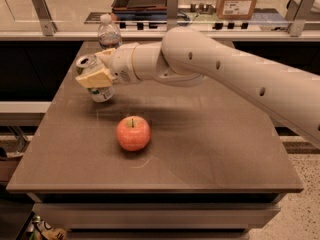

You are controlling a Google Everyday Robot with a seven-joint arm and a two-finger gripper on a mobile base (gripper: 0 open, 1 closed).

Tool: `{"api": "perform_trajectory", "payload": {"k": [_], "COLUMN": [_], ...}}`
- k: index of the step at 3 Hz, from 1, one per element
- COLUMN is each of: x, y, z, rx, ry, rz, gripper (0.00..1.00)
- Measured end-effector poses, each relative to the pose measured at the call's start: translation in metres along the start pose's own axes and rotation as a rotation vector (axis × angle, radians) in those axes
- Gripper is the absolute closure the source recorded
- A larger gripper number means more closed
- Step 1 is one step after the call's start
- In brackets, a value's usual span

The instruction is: Knock 7up can over

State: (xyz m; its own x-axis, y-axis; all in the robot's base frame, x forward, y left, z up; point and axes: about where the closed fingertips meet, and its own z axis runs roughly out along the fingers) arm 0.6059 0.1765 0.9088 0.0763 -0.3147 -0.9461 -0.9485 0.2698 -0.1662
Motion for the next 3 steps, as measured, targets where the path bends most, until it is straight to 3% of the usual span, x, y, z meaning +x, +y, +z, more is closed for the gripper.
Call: {"api": "perform_trajectory", "payload": {"k": [1,3], "x": [0.0043,0.0045], "y": [-0.0101,-0.0069], "z": [-0.0118,-0.0208], "rx": [0.013,0.014], "ry": [0.07,0.264], "rz": [-0.015,-0.045], "gripper": [1.0,1.0]}}
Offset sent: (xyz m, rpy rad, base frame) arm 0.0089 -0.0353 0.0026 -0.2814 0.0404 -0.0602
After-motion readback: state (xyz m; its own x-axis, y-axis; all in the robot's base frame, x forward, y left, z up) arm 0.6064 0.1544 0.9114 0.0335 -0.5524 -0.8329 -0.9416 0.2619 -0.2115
